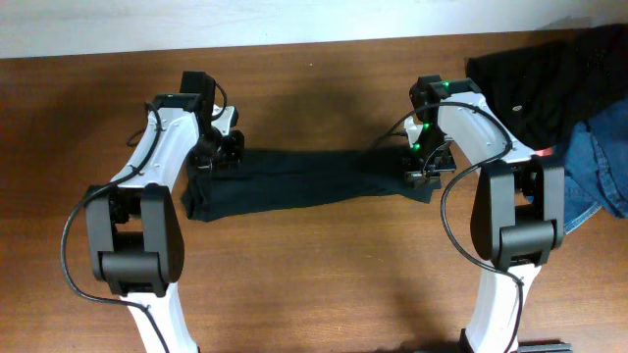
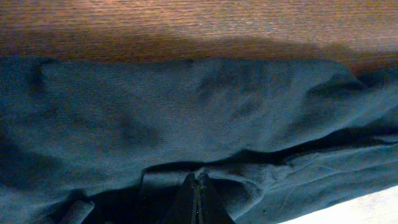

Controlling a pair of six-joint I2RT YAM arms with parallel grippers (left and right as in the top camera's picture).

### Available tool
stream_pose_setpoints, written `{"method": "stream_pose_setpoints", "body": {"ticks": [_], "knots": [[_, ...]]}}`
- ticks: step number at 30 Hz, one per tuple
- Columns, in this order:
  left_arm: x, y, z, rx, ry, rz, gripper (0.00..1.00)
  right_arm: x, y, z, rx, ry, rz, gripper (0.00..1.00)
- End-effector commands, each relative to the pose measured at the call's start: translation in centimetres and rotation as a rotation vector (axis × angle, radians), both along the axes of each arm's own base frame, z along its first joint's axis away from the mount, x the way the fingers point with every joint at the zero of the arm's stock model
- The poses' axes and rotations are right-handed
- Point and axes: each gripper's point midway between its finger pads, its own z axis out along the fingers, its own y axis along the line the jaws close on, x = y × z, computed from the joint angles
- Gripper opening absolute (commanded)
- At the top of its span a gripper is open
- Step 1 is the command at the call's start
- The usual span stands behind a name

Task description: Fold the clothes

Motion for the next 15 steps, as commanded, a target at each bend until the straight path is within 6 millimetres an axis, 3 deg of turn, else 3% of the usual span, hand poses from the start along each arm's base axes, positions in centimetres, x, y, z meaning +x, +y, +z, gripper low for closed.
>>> {"method": "stream_pose_setpoints", "body": {"ticks": [1,7,15], "knots": [[0.0,0.5,-0.5,0.016,0.007,0.005,0.00,0.7,0.6,0.2,0.026,-0.035,-0.011,0.04],[0.1,0.5,-0.4,0.015,0.002,0.006,0.00,3.9,1.0,0.3,0.042,-0.166,-0.010,0.04],[0.5,1.4,-0.6,0.071,-0.014,0.013,0.01,4.2,1.0,-2.2,0.045,-0.205,-0.027,0.04]]}}
